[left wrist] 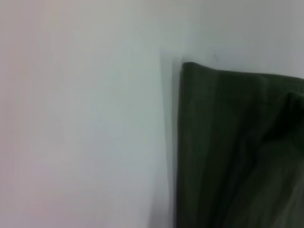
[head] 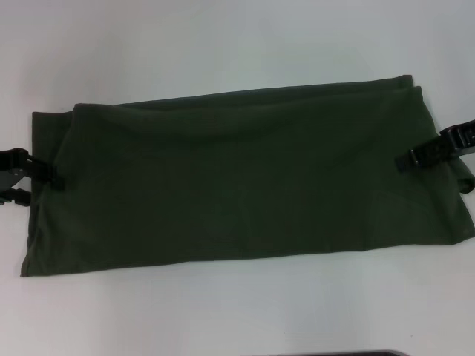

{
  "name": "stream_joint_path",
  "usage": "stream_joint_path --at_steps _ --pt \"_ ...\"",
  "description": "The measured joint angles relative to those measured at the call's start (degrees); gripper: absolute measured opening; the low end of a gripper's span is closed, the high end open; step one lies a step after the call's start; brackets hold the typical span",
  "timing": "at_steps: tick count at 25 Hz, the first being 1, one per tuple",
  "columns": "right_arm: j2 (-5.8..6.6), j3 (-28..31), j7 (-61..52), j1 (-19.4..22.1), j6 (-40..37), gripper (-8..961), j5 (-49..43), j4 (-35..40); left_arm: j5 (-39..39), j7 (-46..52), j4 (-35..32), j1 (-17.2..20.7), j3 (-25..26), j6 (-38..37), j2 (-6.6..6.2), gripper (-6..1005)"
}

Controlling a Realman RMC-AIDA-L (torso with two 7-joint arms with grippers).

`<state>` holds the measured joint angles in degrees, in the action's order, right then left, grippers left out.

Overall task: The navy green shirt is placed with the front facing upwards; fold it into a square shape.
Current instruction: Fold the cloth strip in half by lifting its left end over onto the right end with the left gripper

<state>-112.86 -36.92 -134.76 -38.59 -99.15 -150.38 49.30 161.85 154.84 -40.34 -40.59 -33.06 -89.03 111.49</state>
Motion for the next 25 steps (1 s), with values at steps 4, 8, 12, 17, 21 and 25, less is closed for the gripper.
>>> stream_joint_path --at_steps 4,8,12,17,21,25 --pt "0.01 0.0 0.0 0.0 -0.1 685 0.0 0.0 0.0 -0.1 0.1 -0.1 0.0 0.2 -0.14 704" --pt "0.01 0.0 0.0 0.0 -0.1 684 0.0 0.0 0.0 -0.1 0.1 -0.2 0.0 0.2 -0.22 704" --pt "0.01 0.0 0.0 0.1 -0.1 683 0.1 0.0 0.0 -0.2 0.2 -0.2 0.0 0.3 -0.23 704" --pt "0.01 0.0 0.0 0.0 -0.2 683 0.1 0.0 0.1 -0.3 0.4 -0.2 0.0 0.7 -0.17 703" --pt "0.01 0.0 0.1 0.0 -0.2 684 0.1 0.0 0.0 -0.4 0.4 -0.3 -0.5 0.7 -0.01 703" --pt "0.02 0.0 0.1 0.1 -0.2 683 0.1 0.0 -0.1 -0.8 0.7 -0.5 -0.8 0.6 0.18 703"
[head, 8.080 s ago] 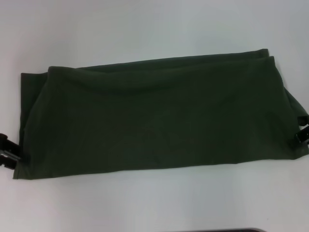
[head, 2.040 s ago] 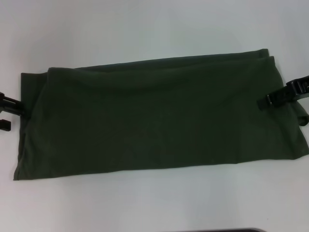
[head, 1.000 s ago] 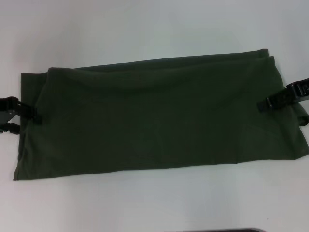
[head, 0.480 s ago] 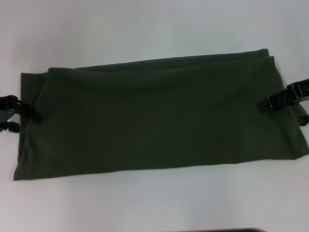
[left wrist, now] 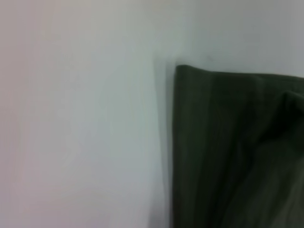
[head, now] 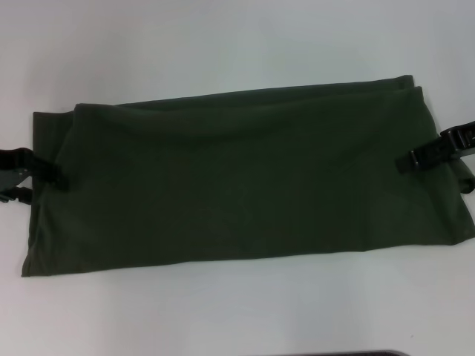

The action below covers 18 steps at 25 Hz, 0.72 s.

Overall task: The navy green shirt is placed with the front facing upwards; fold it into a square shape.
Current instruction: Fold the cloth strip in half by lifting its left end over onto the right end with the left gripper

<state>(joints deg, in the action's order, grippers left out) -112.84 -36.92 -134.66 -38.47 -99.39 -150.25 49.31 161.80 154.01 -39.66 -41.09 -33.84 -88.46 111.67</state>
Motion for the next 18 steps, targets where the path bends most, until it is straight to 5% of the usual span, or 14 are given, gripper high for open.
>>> stream_joint_path --at_steps 18 --pt "0.08 0.0 0.1 0.1 0.0 684 0.2 0.0 -0.3 -1.6 1.3 -1.2 -0.1 -0.9 1.04 702"
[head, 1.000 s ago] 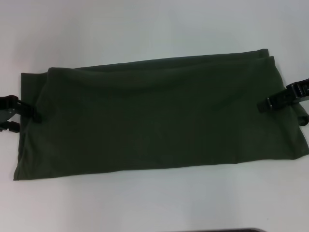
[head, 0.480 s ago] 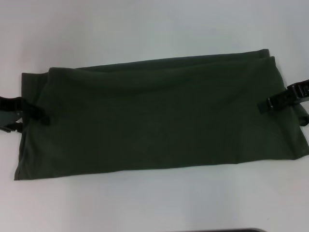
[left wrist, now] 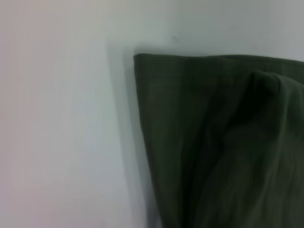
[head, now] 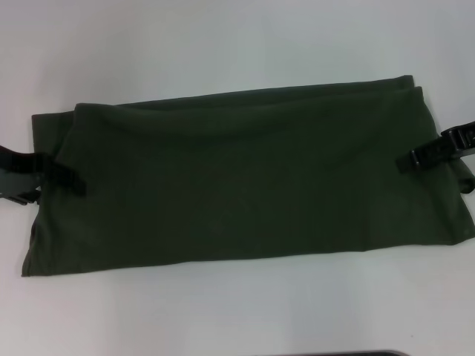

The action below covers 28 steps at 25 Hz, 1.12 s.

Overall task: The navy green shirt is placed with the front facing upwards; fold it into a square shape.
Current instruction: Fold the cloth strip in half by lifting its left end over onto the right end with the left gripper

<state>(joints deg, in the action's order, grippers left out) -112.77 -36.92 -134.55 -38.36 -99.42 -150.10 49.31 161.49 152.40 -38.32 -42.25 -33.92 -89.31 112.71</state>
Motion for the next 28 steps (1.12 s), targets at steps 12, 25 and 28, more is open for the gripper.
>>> stream_joint_path --at_steps 12,25,28 --pt "-0.01 0.0 0.0 0.2 0.0 684 0.0 0.0 0.4 -1.9 -0.4 -0.4 -2.2 -0.6 0.15 535" --pt "0.00 0.0 0.0 0.1 0.0 683 0.0 0.0 -0.6 -4.1 -1.5 -0.6 -1.7 -3.1 0.17 110" --pt "0.01 0.0 0.0 0.1 0.0 683 0.0 0.0 -1.9 -5.3 -3.0 -0.3 -1.6 -5.5 0.18 69"
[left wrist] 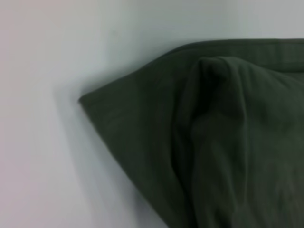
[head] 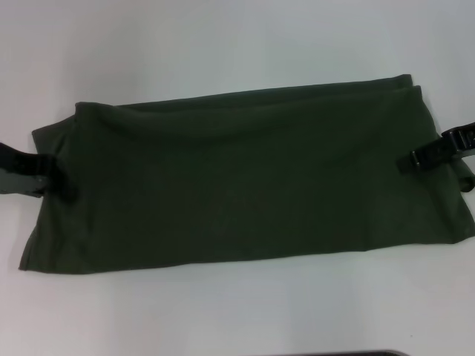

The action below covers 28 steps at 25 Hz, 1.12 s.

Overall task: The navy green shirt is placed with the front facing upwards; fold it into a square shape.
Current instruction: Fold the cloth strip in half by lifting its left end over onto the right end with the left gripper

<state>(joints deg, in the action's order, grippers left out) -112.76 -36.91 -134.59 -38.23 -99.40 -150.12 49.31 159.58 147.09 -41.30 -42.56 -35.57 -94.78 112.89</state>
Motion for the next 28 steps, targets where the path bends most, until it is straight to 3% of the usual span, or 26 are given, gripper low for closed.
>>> stream_joint_path --at_steps 5,8,16,28 --pt "0.00 0.1 -0.1 -0.1 0.0 684 0.0 0.0 0.8 0.9 -5.0 2.0 -0.3 -2.2 -0.50 68" --pt "0.00 0.3 -0.2 0.0 0.0 684 0.0 0.0 2.1 2.3 -7.7 3.7 -0.3 -2.4 -1.43 68" --pt "0.00 0.4 -0.5 -0.2 0.0 683 0.1 0.0 4.0 3.9 -10.1 4.7 -0.2 -1.7 -2.28 69" --pt "0.09 0.5 -0.5 -0.3 0.1 683 0.1 0.0 3.6 3.5 -11.1 4.8 0.1 -3.4 -2.15 69"
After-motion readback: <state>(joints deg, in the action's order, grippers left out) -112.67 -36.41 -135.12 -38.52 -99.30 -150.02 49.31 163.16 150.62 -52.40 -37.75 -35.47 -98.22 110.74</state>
